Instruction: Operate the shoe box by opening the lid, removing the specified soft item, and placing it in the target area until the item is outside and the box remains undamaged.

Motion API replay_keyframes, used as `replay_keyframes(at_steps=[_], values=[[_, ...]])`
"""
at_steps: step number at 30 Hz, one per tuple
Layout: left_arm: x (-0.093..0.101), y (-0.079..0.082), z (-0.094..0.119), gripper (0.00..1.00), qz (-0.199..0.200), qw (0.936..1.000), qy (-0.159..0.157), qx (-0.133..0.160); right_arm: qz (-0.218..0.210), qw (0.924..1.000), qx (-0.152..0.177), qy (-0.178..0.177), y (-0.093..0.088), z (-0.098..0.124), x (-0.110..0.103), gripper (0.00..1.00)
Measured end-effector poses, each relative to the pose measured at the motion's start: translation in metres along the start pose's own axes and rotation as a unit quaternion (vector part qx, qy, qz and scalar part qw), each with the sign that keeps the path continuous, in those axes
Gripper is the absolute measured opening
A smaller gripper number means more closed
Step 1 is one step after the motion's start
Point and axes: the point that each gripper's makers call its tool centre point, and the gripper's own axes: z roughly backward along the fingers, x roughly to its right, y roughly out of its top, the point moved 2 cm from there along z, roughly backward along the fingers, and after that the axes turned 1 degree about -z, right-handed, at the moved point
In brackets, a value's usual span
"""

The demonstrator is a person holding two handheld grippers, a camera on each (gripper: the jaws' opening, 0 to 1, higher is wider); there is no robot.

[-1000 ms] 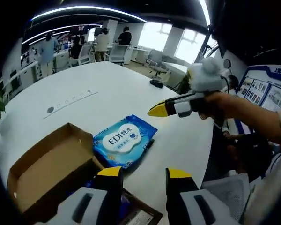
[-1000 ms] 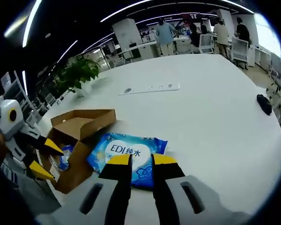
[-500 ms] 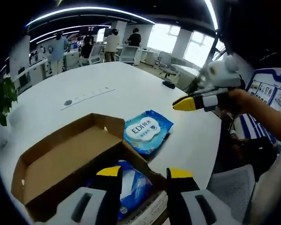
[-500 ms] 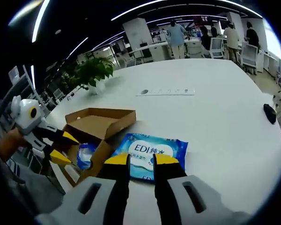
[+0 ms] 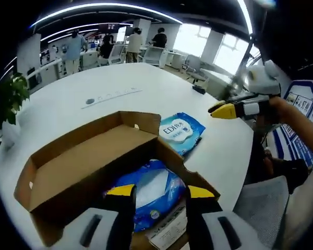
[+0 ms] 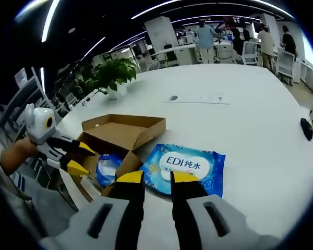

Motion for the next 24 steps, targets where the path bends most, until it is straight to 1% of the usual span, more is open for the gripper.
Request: replay_keyframes(at_steps=[12,20,22,24], values=[[-0.014,-0.021,0.006,0.38,0.017,0.9996,0.016,-0.014,0.004,0.9995,-0.021,0.022,-0.012,-0.011,-0.016,0.18],[-0.023,-0.035,0.004,0.38,0.033,0.9987,0.023,-0.032,0.014,0.9987,-0.037,0.032,-0.017,-0.016,-0.029,0.19],[-0.025,-0.039,0.003,0.37,0.037,0.9981,0.027,-0.04,0.015,0.9986,-0.039,0.034,-0.017,-0.019,-0.031,0.18],[-0.028,-0.042,0.0,0.36,0.041,0.9978,0.032,-0.042,0.019,0.9983,-0.04,0.038,-0.017,-0.021,-0.037,0.18]])
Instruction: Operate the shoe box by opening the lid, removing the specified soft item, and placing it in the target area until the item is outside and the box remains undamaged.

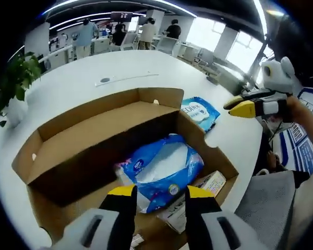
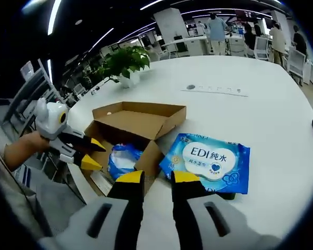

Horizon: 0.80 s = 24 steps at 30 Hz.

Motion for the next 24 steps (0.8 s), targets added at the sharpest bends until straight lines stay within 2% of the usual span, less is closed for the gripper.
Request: replay_keyframes(at_steps=[5,7,9,12,14,17,21,23,24], values=[[-0.007,0.0,-0.004,0.34,0.007,0.9999,0.012,-0.001,0.01,0.9998,-0.004,0.015,0.002,-0.01,-0.013,0.18],[-0.003,0.006,-0.003,0.31,-0.015,0.9997,0.007,0.016,0.018,0.9995,-0.007,0.023,0.004,-0.014,-0.019,0.18],[0.003,0.009,-0.001,0.31,-0.028,0.9995,-0.004,0.016,0.029,0.999,-0.006,0.033,0.007,-0.019,-0.024,0.18],[0.01,0.016,-0.001,0.3,-0.069,0.9969,-0.027,0.026,0.045,0.998,-0.008,0.044,0.012,-0.028,-0.03,0.17],[0.014,0.02,-0.002,0.29,-0.105,0.9932,-0.042,0.025,0.061,0.9969,-0.008,0.049,0.015,-0.033,-0.033,0.16],[0.018,0.02,-0.005,0.29,-0.177,0.9821,-0.064,0.006,0.087,0.9939,-0.007,0.067,0.019,-0.041,-0.041,0.15],[0.019,0.017,-0.016,0.27,-0.232,0.9691,-0.083,-0.016,0.125,0.9889,-0.025,0.076,0.016,-0.051,-0.044,0.14],[0.019,0.017,-0.02,0.27,-0.246,0.965,-0.087,-0.02,0.142,0.9862,-0.031,0.079,0.016,-0.056,-0.046,0.14],[0.021,0.017,-0.022,0.27,-0.265,0.9592,-0.096,-0.024,0.147,0.9853,-0.034,0.08,0.016,-0.058,-0.047,0.14]])
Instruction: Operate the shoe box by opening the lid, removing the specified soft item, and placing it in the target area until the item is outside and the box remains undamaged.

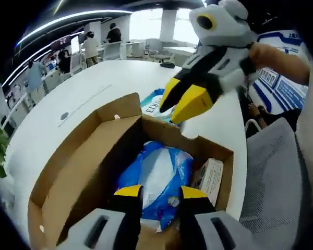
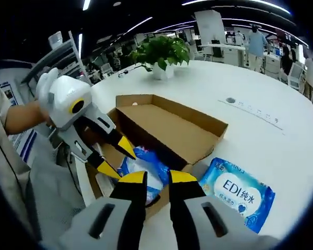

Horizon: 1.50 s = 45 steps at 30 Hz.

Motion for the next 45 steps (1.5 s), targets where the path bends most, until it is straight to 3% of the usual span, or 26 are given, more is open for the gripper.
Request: replay_keyframes(at_steps=[3,6,13,17,28,37,39,43,45], values=[[0.005,0.001,-0.007,0.24,-0.043,0.9988,-0.023,0.0,0.009,0.9999,-0.005,0.0,0.002,-0.005,0.001,0.14],[0.005,-0.002,-0.011,0.22,-0.051,0.9982,-0.031,-0.005,0.022,0.9997,-0.005,0.002,0.004,-0.009,0.0,0.14],[-0.003,-0.011,-0.019,0.06,-0.041,0.9982,-0.038,-0.023,0.048,0.9986,-0.021,0.007,0.004,-0.021,0.001,0.14],[-0.006,-0.011,-0.019,0.0,-0.026,0.9989,-0.036,-0.019,0.058,0.9978,-0.029,0.01,0.003,-0.025,0.002,0.15],[-0.005,-0.009,-0.016,0.0,-0.019,0.999,-0.038,-0.008,0.103,0.9925,-0.063,0.017,-0.004,-0.045,-0.003,0.16],[-0.004,-0.001,-0.007,0.0,-0.014,0.9989,-0.045,0.005,0.162,0.981,-0.107,0.008,-0.015,-0.067,0.0,0.11],[-0.003,0.001,-0.004,0.0,-0.017,0.9988,-0.046,0.006,0.159,0.981,-0.111,0.003,-0.017,-0.069,0.003,0.04],[-0.002,0.003,-0.001,0.0,-0.015,0.9987,-0.048,0.011,0.15,0.9824,-0.111,0.003,-0.018,-0.069,0.003,0.02],[0.0,0.003,-0.001,0.06,-0.016,0.9983,-0.054,0.014,0.145,0.9832,-0.111,0.002,-0.018,-0.069,0.003,0.0]])
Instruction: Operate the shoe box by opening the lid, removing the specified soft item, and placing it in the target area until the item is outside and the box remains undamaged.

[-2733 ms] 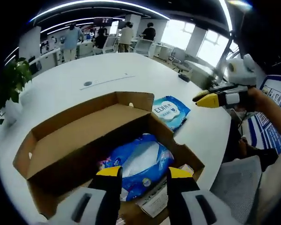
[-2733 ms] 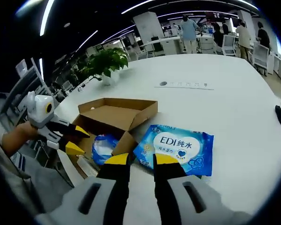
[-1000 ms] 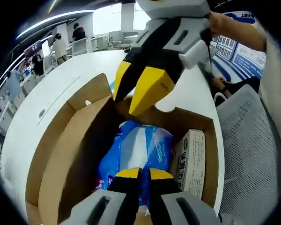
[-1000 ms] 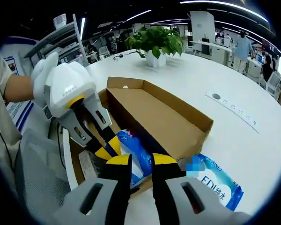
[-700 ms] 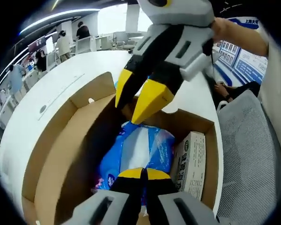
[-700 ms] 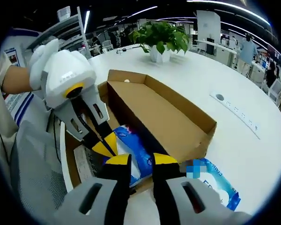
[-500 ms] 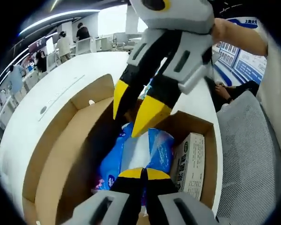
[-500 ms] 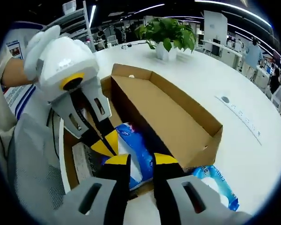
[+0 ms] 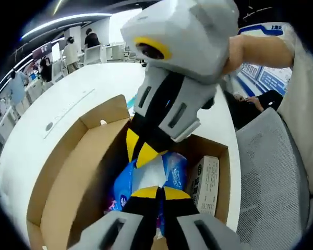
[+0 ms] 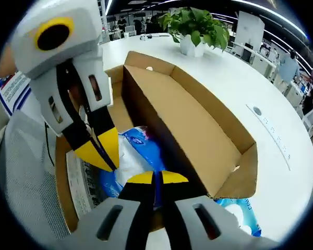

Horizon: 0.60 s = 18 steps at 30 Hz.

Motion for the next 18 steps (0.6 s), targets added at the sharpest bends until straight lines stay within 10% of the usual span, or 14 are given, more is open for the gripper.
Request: replay_keyframes(at_steps=[9,18], values=[[0.001,-0.003,-0.005,0.29,-0.066,0.9975,-0.01,-0.023,-0.017,0.9998,0.003,0.004,0.0,0.0,0.0,0.0],[0.012,-0.019,-0.018,0.05,-0.093,0.9918,-0.034,-0.081,-0.026,0.9996,0.007,0.004,0.001,0.001,0.0,0.0]])
